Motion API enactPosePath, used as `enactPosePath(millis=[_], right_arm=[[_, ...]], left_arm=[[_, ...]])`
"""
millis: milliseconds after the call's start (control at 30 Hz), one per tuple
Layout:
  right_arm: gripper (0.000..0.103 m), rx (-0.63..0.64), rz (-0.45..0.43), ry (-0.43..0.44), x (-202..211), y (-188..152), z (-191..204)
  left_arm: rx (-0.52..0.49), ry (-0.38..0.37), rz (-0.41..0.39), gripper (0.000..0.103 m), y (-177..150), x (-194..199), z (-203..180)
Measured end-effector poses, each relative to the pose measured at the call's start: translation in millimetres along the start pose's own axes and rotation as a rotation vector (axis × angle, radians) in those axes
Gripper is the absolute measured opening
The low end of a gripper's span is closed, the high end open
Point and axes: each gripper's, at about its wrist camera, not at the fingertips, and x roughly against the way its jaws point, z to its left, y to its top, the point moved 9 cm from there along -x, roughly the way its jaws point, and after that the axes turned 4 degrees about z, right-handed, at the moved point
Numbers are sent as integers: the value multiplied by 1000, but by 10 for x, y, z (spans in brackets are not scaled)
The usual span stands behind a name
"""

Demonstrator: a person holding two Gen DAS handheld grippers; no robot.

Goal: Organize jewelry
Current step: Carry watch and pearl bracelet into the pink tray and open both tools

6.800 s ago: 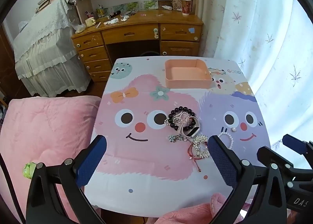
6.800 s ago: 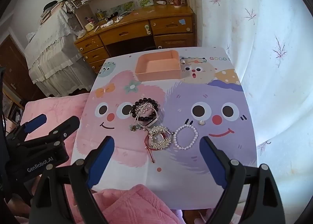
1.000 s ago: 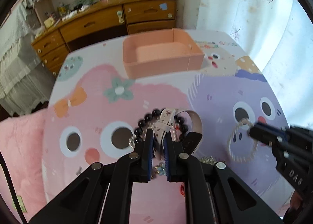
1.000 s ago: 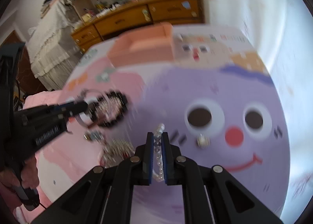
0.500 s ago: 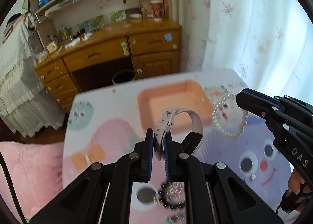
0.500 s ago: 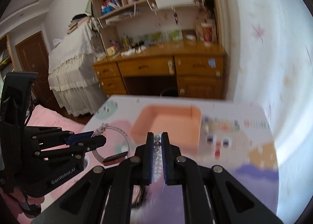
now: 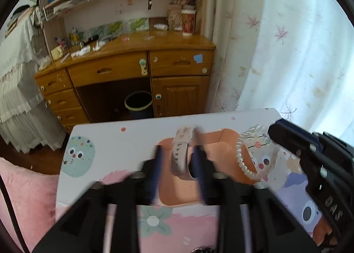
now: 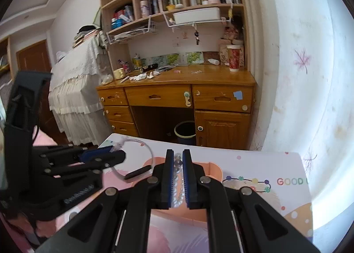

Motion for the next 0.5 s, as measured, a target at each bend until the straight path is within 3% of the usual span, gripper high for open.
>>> enactPosePath(millis=[67,133,333,500], right_arm=[[30,8,38,-13,-74,-46,-31],[43,32,37,-38,-71,-80,-45],[51,6,61,-52,3,-182,-133],[56,-55,113,-55,96,-418,-232]], left_arm=[[8,0,-17,67,18,30,10],[2,-20,-23,67,2,92,2],[13,1,6,71,-132,177,73],[63,-23,65,73,-474,194,68]])
